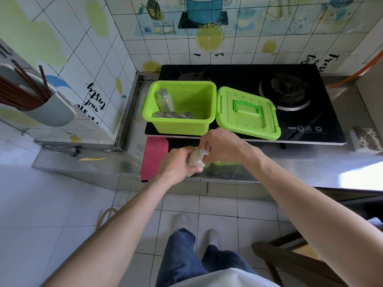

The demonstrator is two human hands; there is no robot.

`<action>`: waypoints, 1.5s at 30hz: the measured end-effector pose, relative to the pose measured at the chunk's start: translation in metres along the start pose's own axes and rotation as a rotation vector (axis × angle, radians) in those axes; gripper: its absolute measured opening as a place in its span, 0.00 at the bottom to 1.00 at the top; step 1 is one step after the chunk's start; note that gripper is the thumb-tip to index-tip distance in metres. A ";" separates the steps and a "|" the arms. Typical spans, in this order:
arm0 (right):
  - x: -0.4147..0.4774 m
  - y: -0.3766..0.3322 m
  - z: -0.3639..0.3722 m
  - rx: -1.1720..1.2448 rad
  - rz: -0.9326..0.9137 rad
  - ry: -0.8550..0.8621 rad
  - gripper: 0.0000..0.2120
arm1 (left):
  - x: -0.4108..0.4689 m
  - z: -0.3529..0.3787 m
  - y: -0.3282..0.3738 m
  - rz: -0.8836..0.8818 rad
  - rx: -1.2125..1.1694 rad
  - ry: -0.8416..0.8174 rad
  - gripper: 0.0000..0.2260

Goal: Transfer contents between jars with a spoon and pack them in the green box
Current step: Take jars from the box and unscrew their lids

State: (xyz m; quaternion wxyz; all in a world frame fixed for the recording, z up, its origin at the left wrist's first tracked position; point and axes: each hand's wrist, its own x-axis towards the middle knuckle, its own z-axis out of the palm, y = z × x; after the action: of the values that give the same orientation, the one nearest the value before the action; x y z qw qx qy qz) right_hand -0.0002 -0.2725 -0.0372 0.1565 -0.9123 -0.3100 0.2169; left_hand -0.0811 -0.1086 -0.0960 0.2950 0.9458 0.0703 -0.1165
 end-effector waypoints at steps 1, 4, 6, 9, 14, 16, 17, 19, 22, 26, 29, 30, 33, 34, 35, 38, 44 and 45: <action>0.001 0.000 0.000 0.001 0.002 -0.003 0.20 | 0.001 0.000 0.000 0.000 -0.001 -0.002 0.27; 0.003 0.001 0.000 0.010 0.007 -0.008 0.20 | 0.002 -0.001 -0.001 -0.004 -0.005 -0.011 0.27; 0.005 0.001 0.001 0.018 0.013 -0.016 0.20 | 0.002 -0.001 -0.002 -0.003 -0.014 -0.016 0.27; 0.007 0.001 0.001 0.022 0.010 -0.025 0.20 | 0.002 -0.003 -0.003 -0.009 -0.016 -0.020 0.27; 0.009 0.000 0.000 0.031 0.003 -0.029 0.20 | 0.003 -0.005 -0.004 -0.006 -0.029 -0.025 0.26; 0.011 -0.001 0.000 0.030 0.006 -0.026 0.20 | 0.004 -0.006 -0.005 -0.002 -0.037 -0.027 0.25; 0.012 -0.001 0.000 0.029 0.007 -0.027 0.20 | 0.004 -0.007 -0.005 -0.003 -0.041 -0.026 0.25; 0.013 -0.001 0.000 0.030 0.009 -0.024 0.20 | 0.006 -0.007 -0.005 -0.007 -0.043 -0.027 0.26; 0.016 0.000 0.000 0.037 0.014 -0.023 0.20 | 0.008 -0.008 -0.005 -0.009 -0.034 -0.031 0.26; 0.019 0.001 0.000 0.046 0.026 -0.034 0.19 | 0.010 -0.010 -0.006 -0.010 -0.025 -0.045 0.25; 0.020 0.002 0.000 0.045 0.029 -0.041 0.20 | 0.011 -0.011 -0.006 -0.016 -0.022 -0.051 0.25; 0.021 0.002 0.000 0.043 0.030 -0.041 0.20 | 0.012 -0.011 -0.007 -0.016 -0.021 -0.051 0.24; 0.022 0.000 0.000 0.024 0.026 -0.036 0.20 | 0.012 -0.013 -0.007 -0.013 -0.009 -0.049 0.23; 0.022 -0.001 0.001 0.008 0.021 -0.032 0.21 | 0.013 -0.013 -0.008 -0.012 0.000 -0.047 0.23; 0.022 -0.002 0.002 -0.017 0.012 -0.027 0.21 | 0.014 -0.014 -0.008 -0.013 0.009 -0.044 0.22; 0.023 -0.007 0.004 -0.103 -0.012 -0.004 0.21 | 0.015 -0.016 -0.008 -0.020 0.032 -0.033 0.21; 0.027 -0.010 0.004 -0.139 0.003 -0.001 0.19 | 0.016 -0.017 -0.007 -0.020 0.029 -0.014 0.20; 0.027 -0.010 0.003 -0.127 0.008 -0.003 0.19 | 0.016 -0.017 -0.007 -0.018 0.025 -0.017 0.21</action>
State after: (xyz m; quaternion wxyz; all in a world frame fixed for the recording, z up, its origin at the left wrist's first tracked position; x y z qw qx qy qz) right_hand 0.0124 -0.2476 -0.0438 0.0970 -0.9214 -0.3196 0.1985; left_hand -0.0645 -0.0921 -0.0904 0.2826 0.9477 0.0749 -0.1282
